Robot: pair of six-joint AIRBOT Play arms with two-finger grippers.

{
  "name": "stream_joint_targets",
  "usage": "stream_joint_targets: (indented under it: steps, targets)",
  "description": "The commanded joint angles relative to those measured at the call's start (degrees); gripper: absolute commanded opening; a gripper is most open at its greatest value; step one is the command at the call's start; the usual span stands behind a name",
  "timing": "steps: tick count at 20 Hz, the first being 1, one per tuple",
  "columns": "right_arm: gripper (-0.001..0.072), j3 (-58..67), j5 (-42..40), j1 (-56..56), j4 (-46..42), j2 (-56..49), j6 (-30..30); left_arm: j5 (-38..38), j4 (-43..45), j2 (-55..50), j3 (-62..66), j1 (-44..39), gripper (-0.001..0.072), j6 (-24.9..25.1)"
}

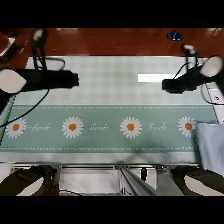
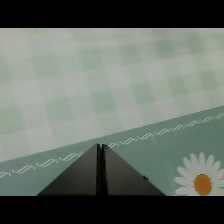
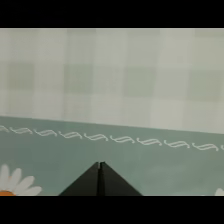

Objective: Fold the shirts.

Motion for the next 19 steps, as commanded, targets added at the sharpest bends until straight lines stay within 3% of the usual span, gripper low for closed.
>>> stream_joint_targets:
  steps: [1,19]
  targets:
    - [0.0024,-1.57,1.14,5.22,-8.33,-5.51,3.91,-0.15,8.0,-2.01,-4.87,-0.83,0.0019,-4.48]
    - [0.0024,-1.55,2.27,5.22,-8.37,-5.4,3.82,0.83,7.96,-2.38,-4.87,-0.52,0.002,-4.5]
